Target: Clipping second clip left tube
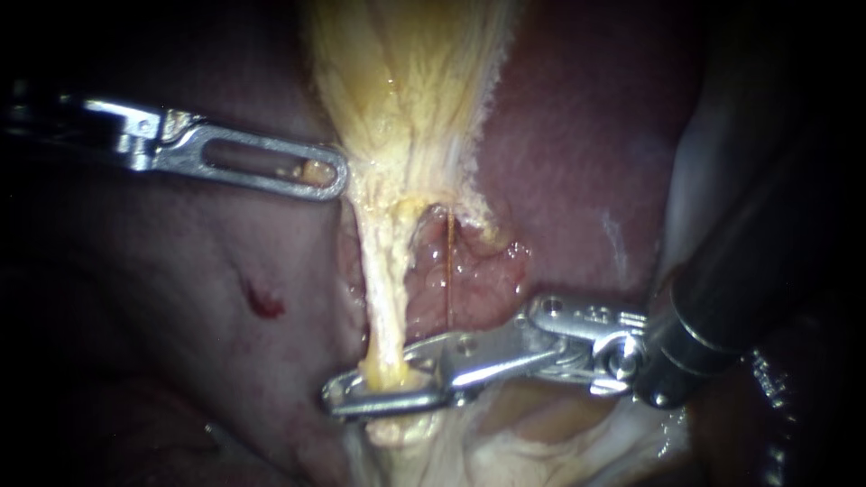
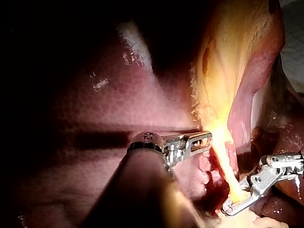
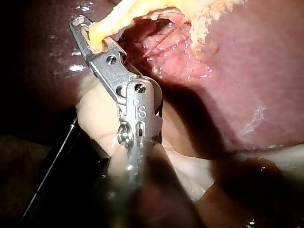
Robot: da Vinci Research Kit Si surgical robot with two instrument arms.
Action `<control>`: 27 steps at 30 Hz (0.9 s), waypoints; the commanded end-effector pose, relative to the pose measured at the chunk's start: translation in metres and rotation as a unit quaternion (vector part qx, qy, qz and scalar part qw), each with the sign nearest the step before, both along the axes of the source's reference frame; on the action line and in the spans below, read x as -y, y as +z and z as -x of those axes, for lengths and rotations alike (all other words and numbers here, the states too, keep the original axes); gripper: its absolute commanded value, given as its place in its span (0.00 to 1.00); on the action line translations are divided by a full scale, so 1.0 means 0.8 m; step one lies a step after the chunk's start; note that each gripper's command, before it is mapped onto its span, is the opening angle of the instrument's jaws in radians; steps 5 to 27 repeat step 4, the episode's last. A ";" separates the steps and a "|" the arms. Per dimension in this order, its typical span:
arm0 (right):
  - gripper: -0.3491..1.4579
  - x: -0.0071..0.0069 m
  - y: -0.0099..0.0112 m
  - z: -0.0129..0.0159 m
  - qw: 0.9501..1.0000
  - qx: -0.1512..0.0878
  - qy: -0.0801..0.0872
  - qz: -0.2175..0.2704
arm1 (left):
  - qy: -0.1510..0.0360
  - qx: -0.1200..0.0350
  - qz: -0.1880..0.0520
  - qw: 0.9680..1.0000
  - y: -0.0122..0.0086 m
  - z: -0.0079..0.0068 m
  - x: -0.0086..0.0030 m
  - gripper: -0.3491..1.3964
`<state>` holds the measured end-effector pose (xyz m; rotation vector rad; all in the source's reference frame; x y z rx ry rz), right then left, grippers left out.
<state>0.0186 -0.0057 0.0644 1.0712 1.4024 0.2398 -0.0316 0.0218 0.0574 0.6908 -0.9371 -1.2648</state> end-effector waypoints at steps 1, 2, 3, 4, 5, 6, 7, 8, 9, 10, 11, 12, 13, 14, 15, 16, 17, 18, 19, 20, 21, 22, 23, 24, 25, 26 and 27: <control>0.00 0.0000 0.0001 0.0000 1.000 0.000 0.000 0.000 | 0.000 0.000 0.000 1.000 0.0000 0.0000 0.0000 0.00; 0.00 0.0000 0.0001 0.0000 1.000 0.000 0.000 0.000 | 0.000 0.000 0.000 1.000 0.0000 0.0000 0.0000 0.00; 0.00 0.0000 0.0001 0.0000 1.000 0.000 0.000 0.000 | 0.000 0.000 0.000 1.000 0.0000 0.0000 0.0000 0.00; 0.00 0.0000 0.0001 0.0000 1.000 0.000 0.000 0.000 | 0.000 0.000 0.000 1.000 0.0000 0.0000 0.0000 0.00; 0.00 0.0000 0.0001 0.0000 1.000 0.000 0.000 0.000 | 0.000 0.000 0.000 1.000 0.0000 0.0000 0.0000 0.00; 0.00 0.0000 0.0001 0.0000 1.000 0.000 0.000 0.000 | 0.000 0.000 0.000 1.000 0.0000 0.0000 0.0000 0.00; 0.00 0.0000 0.0001 0.0000 1.000 0.000 0.000 0.000 | 0.000 0.000 0.000 1.000 0.0000 0.0000 0.0000 0.00; 0.00 0.0000 0.0001 0.0000 1.000 0.000 0.000 0.000 | 0.000 0.000 0.000 1.000 0.0000 0.0000 0.0000 0.00; 0.00 0.0000 0.0001 0.0000 1.000 0.000 0.000 0.000 | 0.000 0.000 0.000 1.000 0.0000 0.0000 0.0000 0.00; 0.00 0.0000 0.0001 0.0000 1.000 0.000 0.000 0.000 | 0.000 0.000 0.000 1.000 0.0000 0.0000 0.0000 0.00; 0.00 0.0000 0.0001 0.0000 1.000 0.000 0.000 0.000 | 0.000 0.000 0.000 1.000 0.0000 0.0000 0.0000 0.00; 0.00 0.0000 0.0001 0.0000 1.000 0.000 0.000 0.000 | 0.000 0.000 0.000 1.000 0.0000 0.0000 0.0000 0.00; 0.00 0.0000 0.0001 0.0000 1.000 0.000 0.000 0.000 | 0.000 0.000 0.000 1.000 0.0000 0.0000 0.0000 0.00; 0.00 0.0000 0.0001 0.0000 1.000 0.000 0.000 0.000 | 0.000 0.000 0.000 1.000 0.0000 0.0000 0.0000 0.00; 0.00 0.0000 0.0001 0.0000 1.000 0.000 0.000 0.000 | 0.000 0.000 0.000 1.000 0.0000 0.0000 0.0000 0.00; 0.00 0.0000 0.0001 0.0000 1.000 0.000 0.000 0.000 | 0.000 0.000 0.000 1.000 0.0000 0.0000 0.0000 0.00; 0.00 0.0000 0.0001 0.0000 1.000 0.000 0.000 0.000 | 0.000 0.000 0.000 1.000 0.0000 0.0000 0.0000 0.00; 0.00 0.0000 0.0001 0.0000 1.000 0.000 0.000 0.000 | 0.000 0.000 0.000 1.000 0.0000 0.0000 0.0000 0.00; 0.00 0.0000 0.0001 0.0000 1.000 0.000 0.000 0.000 | 0.000 0.000 0.000 1.000 0.0000 0.0000 0.0000 0.00; 0.00 0.0000 0.0001 0.0000 1.000 0.000 0.000 0.000 | 0.000 0.000 0.000 1.000 0.0000 0.0000 0.0000 0.00; 0.00 0.0000 0.0001 0.0000 1.000 0.000 0.000 0.000 | 0.000 0.000 0.000 1.000 0.0000 0.0000 0.0000 0.00; 0.00 0.0000 0.0001 0.0000 1.000 0.000 0.000 0.000 | 0.000 0.000 0.000 1.000 0.0000 0.0000 0.0000 0.00; 0.00 0.0000 0.0001 0.0000 1.000 0.000 0.000 0.000 | 0.000 0.000 0.000 1.000 0.0000 0.0000 0.0000 0.00; 0.00 0.0000 0.0001 0.0000 1.000 0.000 0.000 0.000 | 0.000 0.000 0.000 1.000 0.0000 0.0000 0.0000 0.00; 0.00 0.0000 0.0001 0.0000 1.000 0.000 0.000 0.000 | 0.000 0.000 0.000 1.000 0.0000 0.0000 0.0000 0.00; 0.00 0.0000 0.0001 0.0000 1.000 0.000 0.000 0.000 | 0.000 0.000 0.000 1.000 0.0000 0.0000 0.0000 0.00; 0.00 0.0000 0.0001 0.0000 1.000 0.000 0.000 0.000 | 0.000 0.000 0.000 1.000 0.0000 0.0000 0.0000 0.00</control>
